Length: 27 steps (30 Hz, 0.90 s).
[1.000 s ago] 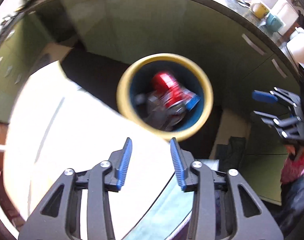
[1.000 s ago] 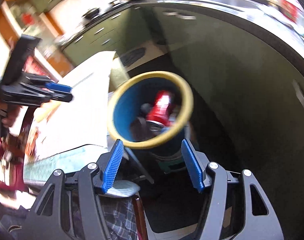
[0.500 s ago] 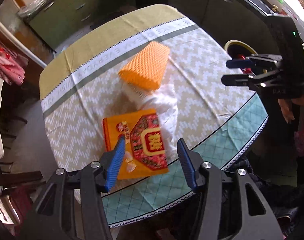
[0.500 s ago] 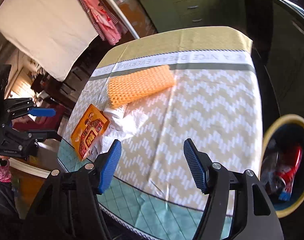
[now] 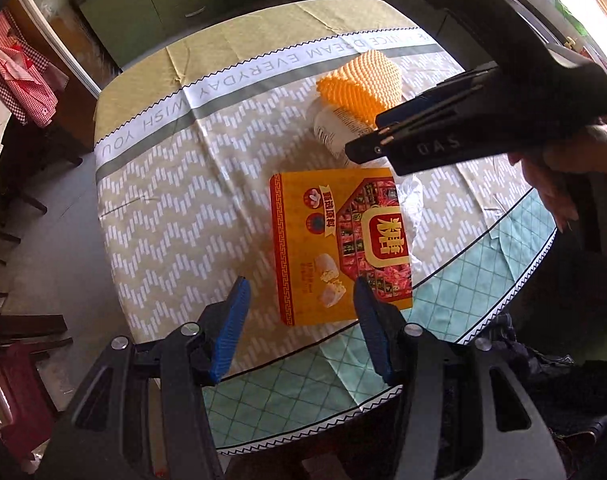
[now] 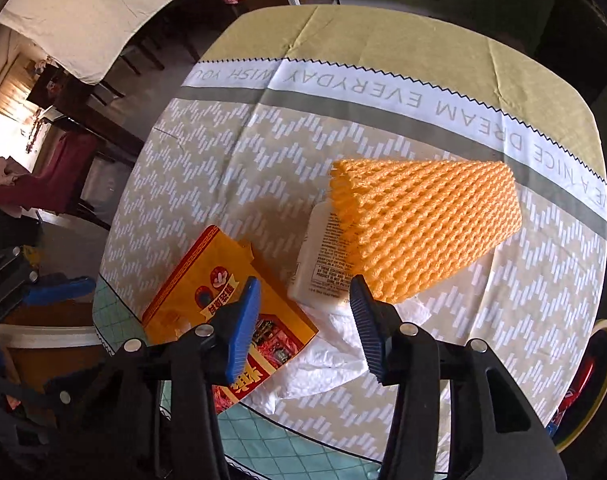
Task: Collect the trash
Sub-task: 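Grasp the white pill bottle with the right gripper while the left gripper reaches the orange snack box, then lift the pill bottle with the right gripper while the left gripper grasps the orange snack box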
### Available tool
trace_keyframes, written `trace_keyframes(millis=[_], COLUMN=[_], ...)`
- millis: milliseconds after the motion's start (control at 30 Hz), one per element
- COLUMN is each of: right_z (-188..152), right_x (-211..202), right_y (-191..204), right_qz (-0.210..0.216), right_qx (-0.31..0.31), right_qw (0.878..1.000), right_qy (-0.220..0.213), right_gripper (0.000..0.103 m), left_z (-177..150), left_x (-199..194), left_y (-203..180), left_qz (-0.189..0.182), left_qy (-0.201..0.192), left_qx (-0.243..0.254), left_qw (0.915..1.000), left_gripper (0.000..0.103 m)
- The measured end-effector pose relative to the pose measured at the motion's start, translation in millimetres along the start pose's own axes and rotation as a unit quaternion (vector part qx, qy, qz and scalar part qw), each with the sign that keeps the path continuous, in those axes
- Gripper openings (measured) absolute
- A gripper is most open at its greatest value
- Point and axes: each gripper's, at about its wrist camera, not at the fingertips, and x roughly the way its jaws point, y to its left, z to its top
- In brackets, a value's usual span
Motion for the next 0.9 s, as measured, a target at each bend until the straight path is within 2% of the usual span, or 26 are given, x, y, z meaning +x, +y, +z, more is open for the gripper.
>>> trace_keyframes(millis=[167, 300, 433, 567, 633, 767, 900], right_z=[9.8, 15.4, 22.1, 26.7, 27.9, 30.8, 32.4], right_x=[17.5, 24.4, 36.4, 51.9, 59.9, 48.3, 12.0], right_y=[-5.6, -2.4, -1.0, -5.8, -8.7, 0.7, 5.1], right_qz=[-0.013, -0.019, -0.045, -0.046, -0.046, -0.046, -0.015], right_qx=[0.028, 0.036, 0.038, 0.046, 0.049, 0.027, 0.022], right_qw=[0.999, 0.999, 0.997, 0.996, 0.996, 0.998, 1.000], right_qy=[0.024, 0.034, 0.046, 0.061, 0.063, 0.028, -0.013], right_gripper=[0.048, 0.055, 0.055, 0.054, 0.048, 0.047, 0.047], left_z=[-6.1, -4.7, -2.3, 3.4, 6.5, 9.6, 11.8], left_x=[4.4, 6.8, 13.5, 27.2, 36.0, 48.2, 51.8], left_y=[6.8, 12.4, 17.7, 24.6, 26.6, 27.4, 28.1], left_qz=[-0.003, -0.002, 0.006, -0.004, -0.016, -0.033, -0.053], left_qy=[-0.002, -0.004, 0.003, 0.017, 0.028, 0.042, 0.046], left_qx=[0.002, -0.002, -0.008, -0.021, -0.027, -0.034, -0.040], left_qw=[1.0000, 1.0000, 0.9999, 0.9996, 0.9991, 0.9980, 0.9967], left_gripper=[0.052, 0.053, 0.056, 0.056, 0.056, 0.056, 0.056])
